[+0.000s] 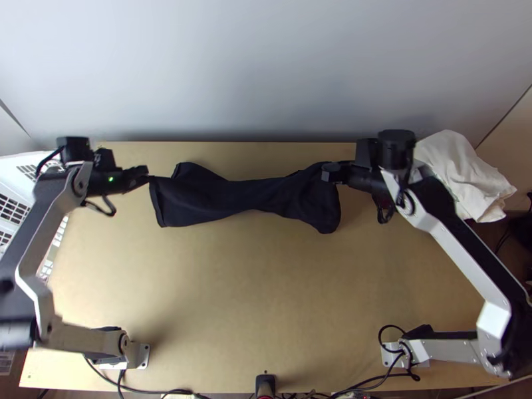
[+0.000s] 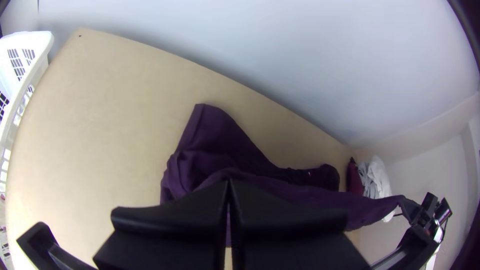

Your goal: Fold the t-shirt

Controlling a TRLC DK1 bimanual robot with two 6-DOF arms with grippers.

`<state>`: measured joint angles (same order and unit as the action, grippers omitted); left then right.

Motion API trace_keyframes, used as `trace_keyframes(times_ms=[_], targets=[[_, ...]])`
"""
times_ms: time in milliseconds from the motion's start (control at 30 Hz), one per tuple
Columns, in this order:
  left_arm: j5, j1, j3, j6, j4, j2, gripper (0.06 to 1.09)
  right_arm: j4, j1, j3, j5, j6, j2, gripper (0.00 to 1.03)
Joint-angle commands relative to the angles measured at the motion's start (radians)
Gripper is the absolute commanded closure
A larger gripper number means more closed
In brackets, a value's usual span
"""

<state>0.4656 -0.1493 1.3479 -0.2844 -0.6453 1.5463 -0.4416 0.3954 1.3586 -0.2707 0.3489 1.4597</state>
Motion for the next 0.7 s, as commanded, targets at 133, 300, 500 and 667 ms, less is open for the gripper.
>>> trace_keyframes(times_ms=[133, 300, 500, 667], targets=[[-0.067, -0.027, 0.186, 0.024, 0.055, 0.316, 1.05, 0.109, -0.086, 0.025, -0.013, -0.074, 0.241, 1.0], [-0.07, -0.045, 0.261, 0.042, 0.052, 0.417, 1.05, 0.144, -0.105, 0.066, -0.013, -0.09, 0.349, 1.0], [-0.076, -0.016, 0.364, 0.04, 0.044, 0.518, 1.05, 0.195, -0.105, 0.146, -0.013, -0.093, 0.475, 1.0], [-0.077, 0.027, 0.405, 0.042, 0.032, 0.603, 1.05, 0.193, -0.09, 0.203, -0.012, -0.094, 0.551, 1.0]])
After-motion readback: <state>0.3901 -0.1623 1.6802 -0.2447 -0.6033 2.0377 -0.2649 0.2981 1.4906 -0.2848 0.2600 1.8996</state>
